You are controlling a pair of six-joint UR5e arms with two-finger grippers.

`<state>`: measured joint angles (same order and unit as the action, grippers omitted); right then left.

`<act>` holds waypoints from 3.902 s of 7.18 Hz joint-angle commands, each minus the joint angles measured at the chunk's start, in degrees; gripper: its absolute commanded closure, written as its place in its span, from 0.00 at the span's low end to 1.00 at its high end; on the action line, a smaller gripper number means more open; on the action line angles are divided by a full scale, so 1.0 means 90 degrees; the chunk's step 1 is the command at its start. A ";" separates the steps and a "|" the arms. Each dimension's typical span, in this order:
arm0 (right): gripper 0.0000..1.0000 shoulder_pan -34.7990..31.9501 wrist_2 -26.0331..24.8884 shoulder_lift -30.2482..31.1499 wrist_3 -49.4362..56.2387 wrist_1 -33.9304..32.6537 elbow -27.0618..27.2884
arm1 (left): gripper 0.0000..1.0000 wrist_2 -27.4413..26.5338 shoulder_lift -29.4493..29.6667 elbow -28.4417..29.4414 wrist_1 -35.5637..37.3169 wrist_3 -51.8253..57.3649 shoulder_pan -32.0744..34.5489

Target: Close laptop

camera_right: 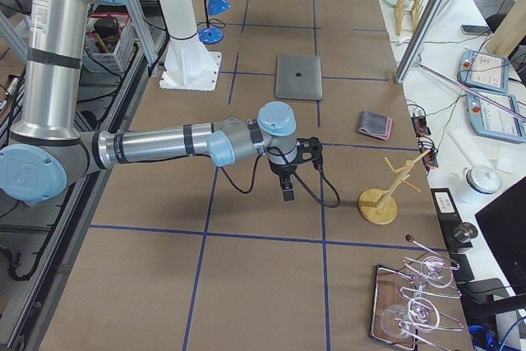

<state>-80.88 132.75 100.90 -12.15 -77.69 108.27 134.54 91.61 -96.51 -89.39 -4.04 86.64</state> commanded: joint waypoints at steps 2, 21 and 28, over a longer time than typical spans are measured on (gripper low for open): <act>0.00 -0.0104 0.0141 0.0107 0.0012 -0.0039 -0.0280 | 0.01 0.0256 -0.0335 0.0537 -0.0068 0.0302 0.0402; 0.00 -0.1824 0.0710 -0.0410 0.1135 -0.2246 -0.1180 | 0.00 0.0237 -0.0218 0.0537 0.0010 0.0478 0.0402; 0.00 -0.1843 0.0503 -0.0410 0.1379 -0.2227 -0.1229 | 0.00 0.0237 -0.0218 0.0547 0.0010 0.0468 0.0402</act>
<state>-97.47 137.29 97.16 0.25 -97.77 97.34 136.67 89.65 -91.58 -89.29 0.18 90.26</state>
